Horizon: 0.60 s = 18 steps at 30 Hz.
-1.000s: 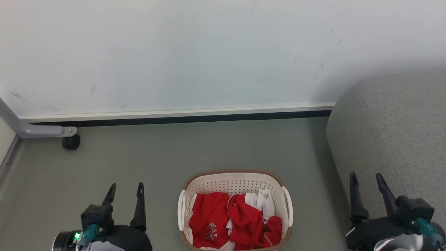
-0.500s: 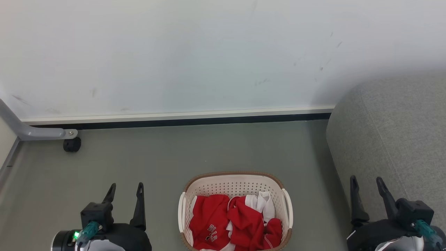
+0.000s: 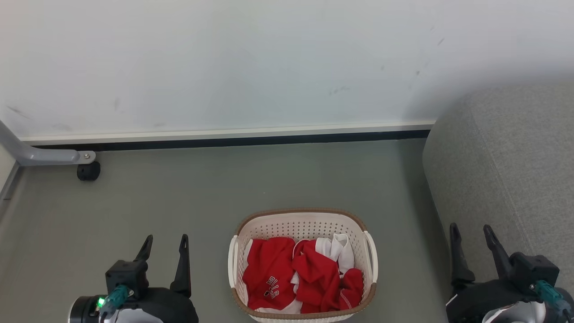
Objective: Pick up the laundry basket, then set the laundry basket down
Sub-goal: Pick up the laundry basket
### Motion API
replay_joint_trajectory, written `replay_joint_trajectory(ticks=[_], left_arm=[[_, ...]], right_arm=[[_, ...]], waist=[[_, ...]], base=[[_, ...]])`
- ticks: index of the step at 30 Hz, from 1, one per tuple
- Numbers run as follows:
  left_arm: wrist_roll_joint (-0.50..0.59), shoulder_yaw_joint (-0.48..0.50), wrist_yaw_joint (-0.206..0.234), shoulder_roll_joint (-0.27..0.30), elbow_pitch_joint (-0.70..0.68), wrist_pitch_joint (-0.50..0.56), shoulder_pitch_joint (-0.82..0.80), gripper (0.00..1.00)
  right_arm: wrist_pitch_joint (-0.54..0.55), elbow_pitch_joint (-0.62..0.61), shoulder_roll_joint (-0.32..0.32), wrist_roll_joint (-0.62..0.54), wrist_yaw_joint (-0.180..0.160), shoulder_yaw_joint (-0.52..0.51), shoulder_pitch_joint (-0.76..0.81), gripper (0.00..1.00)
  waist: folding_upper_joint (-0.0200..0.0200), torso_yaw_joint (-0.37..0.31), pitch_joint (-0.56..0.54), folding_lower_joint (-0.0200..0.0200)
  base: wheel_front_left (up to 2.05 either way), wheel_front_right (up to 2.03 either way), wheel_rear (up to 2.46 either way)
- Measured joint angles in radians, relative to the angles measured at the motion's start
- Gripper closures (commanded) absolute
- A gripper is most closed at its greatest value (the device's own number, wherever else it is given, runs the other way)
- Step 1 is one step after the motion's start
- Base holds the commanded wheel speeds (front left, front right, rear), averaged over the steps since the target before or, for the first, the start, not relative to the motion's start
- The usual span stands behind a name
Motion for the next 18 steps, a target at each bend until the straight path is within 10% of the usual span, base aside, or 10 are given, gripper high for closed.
replay_joint_trajectory(ticks=[18], left_arm=[[0.006,-0.009,0.0,-0.007,-0.041,0.025,-0.033,0.0]], right_arm=[[0.015,-0.04,-0.002,-0.026,-0.003,0.008,-0.033,0.0]], waist=[[0.0,-0.002,0.126,0.0001]], base=[[0.0,0.0,0.0]])
